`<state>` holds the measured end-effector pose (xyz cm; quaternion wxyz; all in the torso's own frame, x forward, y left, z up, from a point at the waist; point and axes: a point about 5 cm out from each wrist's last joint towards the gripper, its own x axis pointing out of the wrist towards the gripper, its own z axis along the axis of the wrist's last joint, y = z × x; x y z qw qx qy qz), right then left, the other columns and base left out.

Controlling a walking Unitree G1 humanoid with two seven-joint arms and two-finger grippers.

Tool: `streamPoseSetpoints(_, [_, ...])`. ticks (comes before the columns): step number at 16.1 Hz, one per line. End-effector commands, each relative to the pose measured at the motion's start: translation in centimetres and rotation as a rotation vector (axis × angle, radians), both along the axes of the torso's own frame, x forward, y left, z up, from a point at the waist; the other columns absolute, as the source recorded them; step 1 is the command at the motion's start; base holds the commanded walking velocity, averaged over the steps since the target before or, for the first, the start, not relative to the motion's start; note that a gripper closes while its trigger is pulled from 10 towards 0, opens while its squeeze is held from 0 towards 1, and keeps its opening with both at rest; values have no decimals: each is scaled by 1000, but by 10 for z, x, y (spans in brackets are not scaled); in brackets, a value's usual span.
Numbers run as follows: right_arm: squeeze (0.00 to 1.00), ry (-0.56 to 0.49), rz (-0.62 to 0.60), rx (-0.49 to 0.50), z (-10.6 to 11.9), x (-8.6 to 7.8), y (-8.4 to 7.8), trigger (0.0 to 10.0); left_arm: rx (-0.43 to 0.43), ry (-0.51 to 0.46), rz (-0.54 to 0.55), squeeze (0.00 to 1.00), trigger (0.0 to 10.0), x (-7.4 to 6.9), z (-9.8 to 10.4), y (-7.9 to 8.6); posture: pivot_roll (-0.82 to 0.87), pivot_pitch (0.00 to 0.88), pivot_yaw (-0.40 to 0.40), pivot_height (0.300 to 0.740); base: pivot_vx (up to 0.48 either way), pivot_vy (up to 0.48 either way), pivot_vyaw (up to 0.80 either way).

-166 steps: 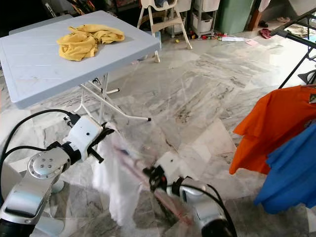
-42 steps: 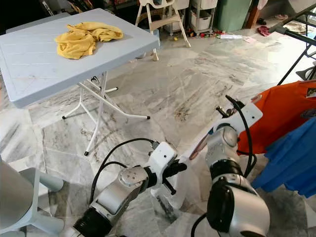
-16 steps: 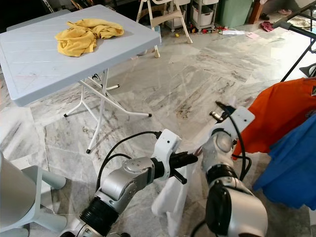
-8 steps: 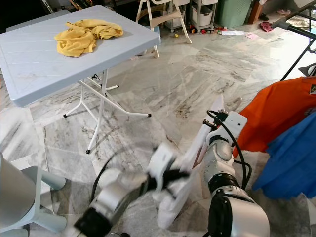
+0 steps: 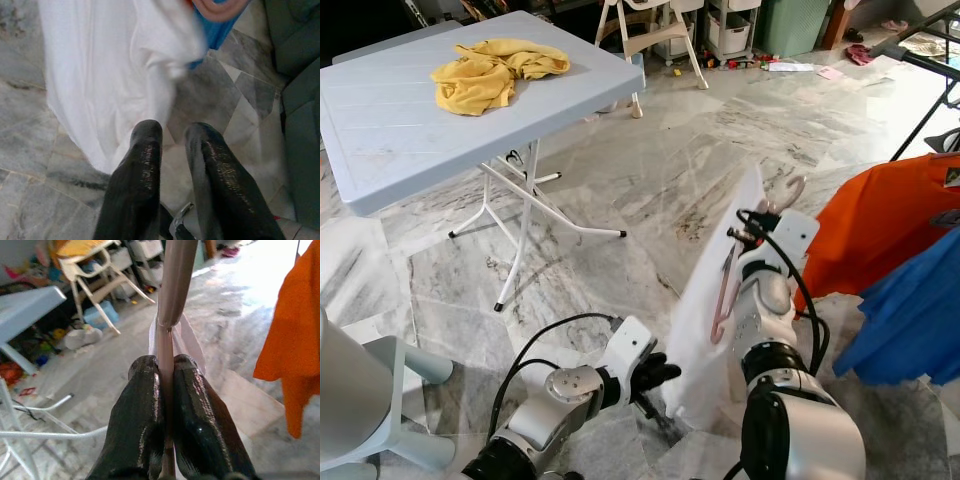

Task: Hang hanger

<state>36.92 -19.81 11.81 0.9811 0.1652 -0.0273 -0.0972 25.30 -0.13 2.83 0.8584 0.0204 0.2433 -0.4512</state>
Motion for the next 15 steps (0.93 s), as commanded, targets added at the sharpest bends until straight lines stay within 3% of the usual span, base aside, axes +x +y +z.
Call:
streamPoseSetpoints(1, [0,-120,28,-30,28,9,6,10000,-38,-4,-20,1000,10000,-7,1,-15,-81,90,47,740,0,0,0])
streamPoseSetpoints(7, [0,-174,83,-25,36,11,14,10000,-3,-86,-56,1000,10000,-8,1,-13,-75,87,55,740,0,0,0])
streamPoseSetpoints(12, [0,-239,136,-10,47,14,25,10000,29,-190,-43,1000,10000,-2,8,9,-44,80,71,740,0,0,0])
streamPoseSetpoints(15, [0,-309,291,-49,56,14,44,10000,24,-316,-13,1000,10000,3,23,25,-37,76,74,740,0,0,0])
